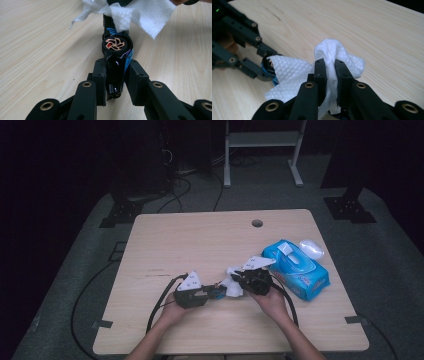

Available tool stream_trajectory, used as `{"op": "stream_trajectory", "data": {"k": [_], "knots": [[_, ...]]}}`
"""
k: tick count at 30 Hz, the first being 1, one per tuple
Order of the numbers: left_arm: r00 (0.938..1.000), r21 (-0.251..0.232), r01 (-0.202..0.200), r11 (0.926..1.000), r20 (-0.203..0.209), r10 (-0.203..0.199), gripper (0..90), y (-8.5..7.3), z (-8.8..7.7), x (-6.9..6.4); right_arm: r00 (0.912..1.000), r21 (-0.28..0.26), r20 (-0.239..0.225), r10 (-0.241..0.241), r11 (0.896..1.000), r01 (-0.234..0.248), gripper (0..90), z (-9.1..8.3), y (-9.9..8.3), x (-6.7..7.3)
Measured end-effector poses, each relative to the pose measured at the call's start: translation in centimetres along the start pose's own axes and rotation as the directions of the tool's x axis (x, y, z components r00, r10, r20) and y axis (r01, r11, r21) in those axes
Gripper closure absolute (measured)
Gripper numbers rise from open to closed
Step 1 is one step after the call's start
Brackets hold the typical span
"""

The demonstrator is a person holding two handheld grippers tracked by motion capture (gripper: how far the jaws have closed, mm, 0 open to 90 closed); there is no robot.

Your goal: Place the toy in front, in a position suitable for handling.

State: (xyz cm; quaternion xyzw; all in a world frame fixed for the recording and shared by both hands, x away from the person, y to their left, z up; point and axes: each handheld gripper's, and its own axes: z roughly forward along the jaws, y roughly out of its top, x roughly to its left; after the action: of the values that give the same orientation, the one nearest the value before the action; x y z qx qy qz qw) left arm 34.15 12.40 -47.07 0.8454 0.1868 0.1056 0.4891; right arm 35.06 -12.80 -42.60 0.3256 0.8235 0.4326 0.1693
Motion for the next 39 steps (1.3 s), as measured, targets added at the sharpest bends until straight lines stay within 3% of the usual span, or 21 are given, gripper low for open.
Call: {"op": "stream_trajectory", "data": {"k": [2,4,5,6,7,9,12,14,16,17,19,21,24,25,26,29,30,31,34,35,39], "knots": [[1.0000,-0.005,-0.001,1.0000,-0.003,0.001,70.9,0.0,0.1,0.0,1.0000,-0.003,0.009,-0.002,1.000,0.002,81.2,0.2,0.1,0.4],[1.0000,-0.007,0.004,1.0000,0.000,-0.004,70.8,0.0,0.1,0.0,0.9985,-0.014,-0.054,-0.010,1.000,0.009,81.1,0.8,0.3,1.5],[1.0000,-0.008,0.008,0.9999,0.000,-0.008,70.8,-0.1,0.1,0.0,0.9971,-0.021,-0.071,-0.028,0.999,0.027,80.9,1.1,0.5,2.2],[1.0000,-0.006,0.007,1.0000,-0.001,-0.007,70.8,-0.1,0.0,0.1,0.9967,-0.026,-0.055,-0.059,0.998,0.058,80.9,1.3,0.7,2.9],[1.0000,0.000,-0.001,1.0000,-0.001,0.001,70.8,-0.2,-0.2,0.2,0.9949,-0.022,-0.061,-0.081,0.997,0.080,80.9,1.5,0.9,3.1],[1.0000,0.004,-0.003,1.0000,-0.001,0.003,71.1,-0.2,-0.3,0.2,0.9952,-0.011,-0.076,-0.063,0.998,0.062,80.9,1.4,1.0,2.7],[1.0000,0.003,0.000,1.0000,-0.001,0.000,71.2,-0.2,-0.3,0.2,0.9967,0.000,0.028,-0.077,0.997,0.077,80.9,0.6,0.4,1.1],[1.0000,0.003,0.003,1.0000,0.000,-0.003,71.2,-0.2,-0.3,0.1,0.9951,0.012,0.085,-0.051,0.999,0.050,80.9,-0.1,0.1,0.0],[1.0000,0.003,0.004,1.0000,0.000,-0.004,71.1,-0.2,-0.3,0.1,0.9954,0.007,0.088,-0.038,0.999,0.038,80.9,-0.3,0.0,-0.3],[0.9999,-0.001,0.011,0.9999,0.004,-0.011,71.2,-0.2,-0.2,0.1,0.9950,0.007,0.100,-0.005,1.000,0.005,81.0,-0.6,-0.2,-0.8],[0.9999,-0.003,0.015,0.9999,0.007,-0.015,71.1,-0.2,-0.2,0.1,0.9944,0.005,0.106,0.000,1.000,-0.001,80.9,-0.5,-0.2,-0.7],[0.9998,-0.006,0.016,0.9999,0.011,-0.016,71.1,-0.3,0.0,0.0,0.9992,-0.006,0.040,-0.007,1.000,0.007,80.9,0.1,0.1,0.6],[0.9998,-0.005,0.018,0.9998,0.013,-0.018,71.1,-0.3,0.0,0.1,0.9980,-0.017,-0.053,-0.035,0.999,0.035,80.7,1.1,0.6,2.6],[0.9998,-0.005,0.018,0.9998,0.013,-0.018,71.1,-0.3,0.0,0.1,0.9980,-0.017,-0.053,-0.035,0.999,0.035,80.7,1.1,0.6,2.6],[0.9996,-0.003,0.023,0.9997,0.016,-0.023,71.1,-0.3,-0.1,0.1,0.9963,-0.014,-0.034,-0.079,0.997,0.078,80.7,1.2,0.8,3.2],[0.9996,-0.001,0.022,0.9998,0.014,-0.022,71.1,-0.3,-0.1,0.1,0.9976,-0.006,-0.021,-0.065,0.998,0.065,80.7,1.0,0.7,2.5],[0.9996,0.001,0.022,0.9998,0.016,-0.022,71.1,-0.3,0.0,0.1,0.9980,-0.001,0.027,-0.057,0.998,0.057,80.6,0.6,0.4,1.5],[0.9996,0.001,0.022,0.9998,0.016,-0.022,71.1,-0.3,0.0,0.1,0.9980,-0.001,0.027,-0.057,0.998,0.057,80.6,0.6,0.4,1.5],[0.9998,0.008,0.014,0.9999,0.017,-0.014,71.1,-0.4,0.0,0.0,0.9989,-0.010,0.042,0.022,1.000,-0.022,80.7,0.0,0.0,0.1],[0.9998,0.008,0.014,0.9999,0.017,-0.014,71.1,-0.4,0.0,0.0,0.9989,-0.010,0.042,0.022,1.000,-0.022,80.7,0.0,0.0,0.1],[0.9996,0.008,0.021,0.9997,0.017,-0.022,71.1,-0.4,0.1,0.0,0.9983,-0.022,-0.048,0.033,0.999,-0.034,80.6,0.6,0.1,1.3]]}}
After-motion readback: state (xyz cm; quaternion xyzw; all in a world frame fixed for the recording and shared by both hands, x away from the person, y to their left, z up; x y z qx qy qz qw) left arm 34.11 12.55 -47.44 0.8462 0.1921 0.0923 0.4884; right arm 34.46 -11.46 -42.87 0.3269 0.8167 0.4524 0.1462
